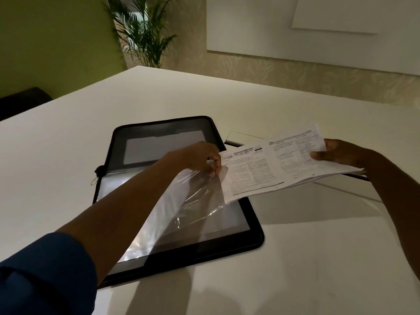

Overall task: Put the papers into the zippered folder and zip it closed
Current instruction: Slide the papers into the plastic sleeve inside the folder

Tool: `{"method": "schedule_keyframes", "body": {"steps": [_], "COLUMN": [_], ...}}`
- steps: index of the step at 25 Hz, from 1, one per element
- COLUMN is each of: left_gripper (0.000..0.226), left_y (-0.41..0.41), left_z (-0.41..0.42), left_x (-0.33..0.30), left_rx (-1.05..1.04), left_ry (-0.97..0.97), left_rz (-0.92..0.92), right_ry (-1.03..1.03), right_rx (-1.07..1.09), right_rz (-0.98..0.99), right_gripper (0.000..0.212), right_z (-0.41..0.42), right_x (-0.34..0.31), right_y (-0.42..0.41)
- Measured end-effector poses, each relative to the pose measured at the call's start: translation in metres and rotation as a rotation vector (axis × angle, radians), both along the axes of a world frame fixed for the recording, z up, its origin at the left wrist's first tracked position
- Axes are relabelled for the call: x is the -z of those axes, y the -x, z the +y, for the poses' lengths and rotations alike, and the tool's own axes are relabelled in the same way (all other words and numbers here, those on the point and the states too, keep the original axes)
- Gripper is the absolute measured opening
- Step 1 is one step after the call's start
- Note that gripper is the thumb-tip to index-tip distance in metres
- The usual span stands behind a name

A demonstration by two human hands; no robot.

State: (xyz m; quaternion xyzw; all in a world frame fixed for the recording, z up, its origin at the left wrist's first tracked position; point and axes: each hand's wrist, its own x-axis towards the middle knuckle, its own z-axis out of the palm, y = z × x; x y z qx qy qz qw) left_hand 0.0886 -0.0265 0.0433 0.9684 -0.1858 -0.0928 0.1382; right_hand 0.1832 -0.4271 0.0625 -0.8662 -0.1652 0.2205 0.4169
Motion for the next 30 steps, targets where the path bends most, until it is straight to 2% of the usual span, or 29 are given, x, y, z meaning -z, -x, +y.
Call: {"method": "schedule_keyframes", "body": {"steps": [2, 5, 10, 14, 20, 23, 26, 30], "left_gripper": [0.014, 0.014, 0.015, 0.014, 0.015, 0.017, 0.017, 0.026], "left_y": [0.001, 0.002, -0.001, 0.001, 0.002, -0.006, -0.017, -0.026], "left_z": [0.0, -0.005, -0.006, -0.008, -0.012, -0.014, -0.016, -0.021], "left_x": [-0.003, -0.004, 0.001, -0.001, -0.005, -0.013, -0.021, -0.021], "left_rx": [0.02, 0.011, -0.028, -0.022, -0.009, 0.04, 0.041, 0.047], "left_ry": [0.005, 0.016, 0.037, 0.064, 0.021, -0.06, -0.13, -0.198], "left_rz": [-0.023, -0.046, 0.008, 0.024, 0.063, 0.113, 0.176, 0.173], "right_ry": [0.009, 0.038, 0.046, 0.054, 0.057, 0.121, 0.144, 0.116], "right_rx": [-0.04, -0.079, -0.068, -0.091, -0.088, -0.09, -0.08, -0.053], "right_rz": [0.001, 0.033, 0.031, 0.035, 0.003, -0.064, -0.095, -0.104], "right_gripper": [0.027, 0.032, 0.043, 0.041, 0.038, 0.029, 0.032, 0.036], "right_z": [0.002, 0.005, 0.013, 0.009, 0.009, 0.008, 0.006, 0.003], "right_x": [-0.005, -0.007, -0.008, -0.006, -0.004, 0.002, 0.01, 0.017], "right_y": [-0.001, -0.005, -0.017, -0.021, -0.015, -0.008, -0.003, 0.001]}}
